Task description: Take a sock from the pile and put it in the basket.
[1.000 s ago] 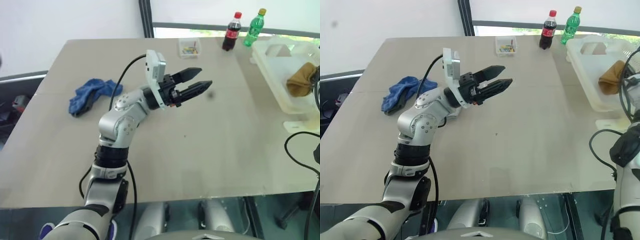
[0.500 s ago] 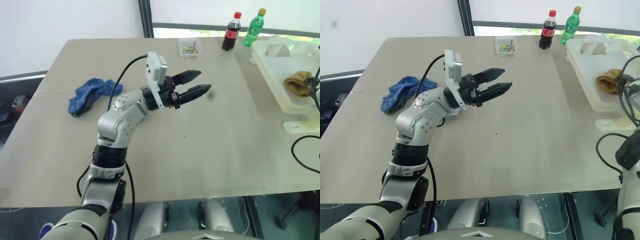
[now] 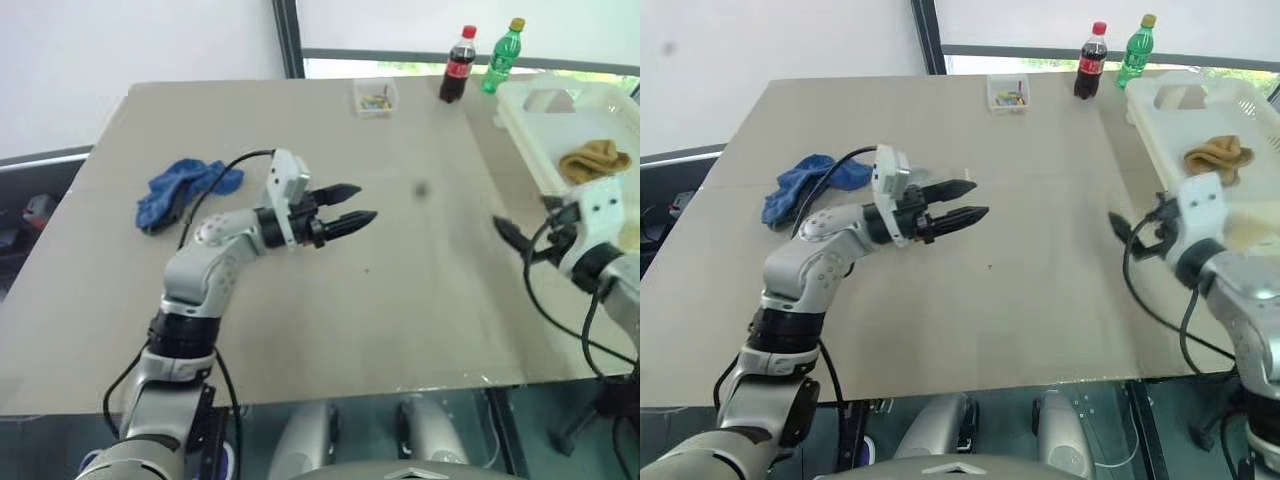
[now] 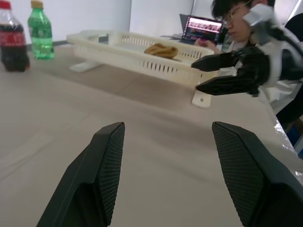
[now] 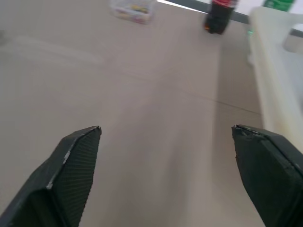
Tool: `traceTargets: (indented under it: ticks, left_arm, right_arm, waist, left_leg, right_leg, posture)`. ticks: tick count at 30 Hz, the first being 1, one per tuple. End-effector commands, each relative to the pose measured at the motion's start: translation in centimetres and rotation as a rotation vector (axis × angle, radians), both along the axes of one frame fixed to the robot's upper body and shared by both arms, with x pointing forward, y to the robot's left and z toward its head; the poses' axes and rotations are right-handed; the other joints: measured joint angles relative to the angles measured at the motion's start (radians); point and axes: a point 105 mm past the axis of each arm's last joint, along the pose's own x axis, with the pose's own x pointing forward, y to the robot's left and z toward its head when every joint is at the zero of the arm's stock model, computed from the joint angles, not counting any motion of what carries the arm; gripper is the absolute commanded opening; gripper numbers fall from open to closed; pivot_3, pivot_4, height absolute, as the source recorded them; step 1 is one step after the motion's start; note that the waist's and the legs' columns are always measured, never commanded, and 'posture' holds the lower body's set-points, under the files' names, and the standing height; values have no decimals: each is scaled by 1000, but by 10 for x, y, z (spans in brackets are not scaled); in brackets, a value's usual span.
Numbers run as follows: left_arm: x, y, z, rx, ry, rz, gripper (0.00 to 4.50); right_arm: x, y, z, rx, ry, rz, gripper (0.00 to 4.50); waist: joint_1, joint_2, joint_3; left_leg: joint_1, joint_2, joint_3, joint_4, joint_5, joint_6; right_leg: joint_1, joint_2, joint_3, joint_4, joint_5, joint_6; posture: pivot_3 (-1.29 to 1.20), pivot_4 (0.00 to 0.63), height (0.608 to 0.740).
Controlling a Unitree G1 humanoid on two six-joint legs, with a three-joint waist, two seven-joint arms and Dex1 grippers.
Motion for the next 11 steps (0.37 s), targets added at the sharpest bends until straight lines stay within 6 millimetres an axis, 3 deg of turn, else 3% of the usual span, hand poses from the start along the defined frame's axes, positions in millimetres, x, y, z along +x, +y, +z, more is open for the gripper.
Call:
traceTargets:
  ticks: [1,6,9,11]
  left_arm:
    - [-12,26,6,26,-15,40,3170]
    - [-27,66,-10,140,29,130,3170]
    - [-37,93,-20,205,61,206,3170]
    - [-42,99,-24,223,73,222,3170]
  right_arm:
    - [-29,14,-5,-109,-14,114,4473]
    - [-56,6,-21,-137,56,153,4473]
    - [-63,1,-24,-122,81,149,4473]
    - [-65,0,-25,-106,87,152,4473]
  waist:
    - [2,0,0]
    - [-3,0,0]
    - [-1,-1,0]
    - [-2,0,0]
  left_leg:
    - [0,0,0,0,0,0]
    - [0,0,0,0,0,0]
    - [2,0,1,0,0,0]
    - [3,1,0,-1,-2,4]
  right_leg:
    - [0,0,0,0,0,0]
    - [0,1,1,-1,0,0]
    - [1,0,1,-1,0,0]
    - [2,1,1,0,0,0]
  posture:
    - [0,150,740]
    - [0,150,740]
    - [0,150,740]
    - [0,150,740]
